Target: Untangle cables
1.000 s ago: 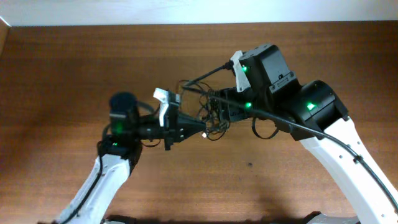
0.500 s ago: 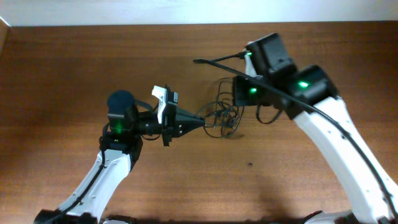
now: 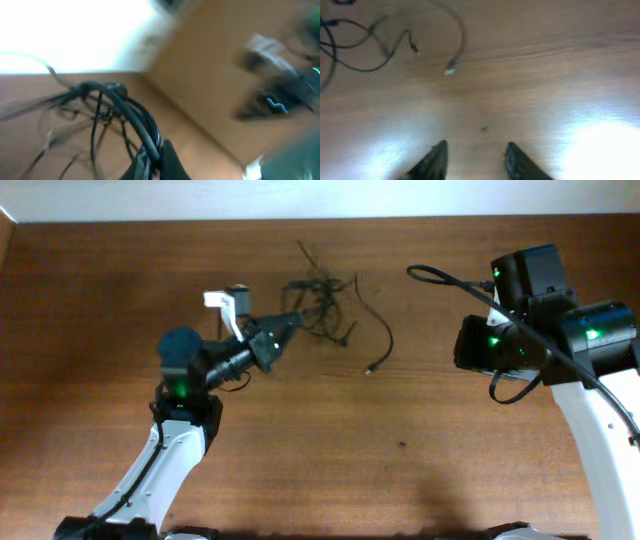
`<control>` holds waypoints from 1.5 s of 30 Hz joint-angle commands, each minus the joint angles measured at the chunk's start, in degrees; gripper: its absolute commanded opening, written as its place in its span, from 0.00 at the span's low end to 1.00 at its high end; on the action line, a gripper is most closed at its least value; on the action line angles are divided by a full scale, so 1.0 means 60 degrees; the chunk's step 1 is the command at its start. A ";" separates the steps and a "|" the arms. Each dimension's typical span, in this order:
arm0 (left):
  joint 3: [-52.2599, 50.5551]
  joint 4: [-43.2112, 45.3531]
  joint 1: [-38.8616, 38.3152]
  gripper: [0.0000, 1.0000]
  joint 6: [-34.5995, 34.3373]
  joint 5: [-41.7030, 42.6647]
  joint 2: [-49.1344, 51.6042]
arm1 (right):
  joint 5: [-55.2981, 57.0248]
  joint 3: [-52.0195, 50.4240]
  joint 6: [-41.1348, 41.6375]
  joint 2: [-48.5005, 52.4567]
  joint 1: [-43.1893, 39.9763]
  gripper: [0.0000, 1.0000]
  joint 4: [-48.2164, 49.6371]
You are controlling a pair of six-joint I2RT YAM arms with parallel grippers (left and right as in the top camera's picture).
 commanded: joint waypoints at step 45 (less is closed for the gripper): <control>0.0149 -0.3559 -0.0015 0.00 -1.2214 0.0911 -0.0091 | -0.3224 -0.0200 -0.3876 0.3024 0.1763 0.66 0.3526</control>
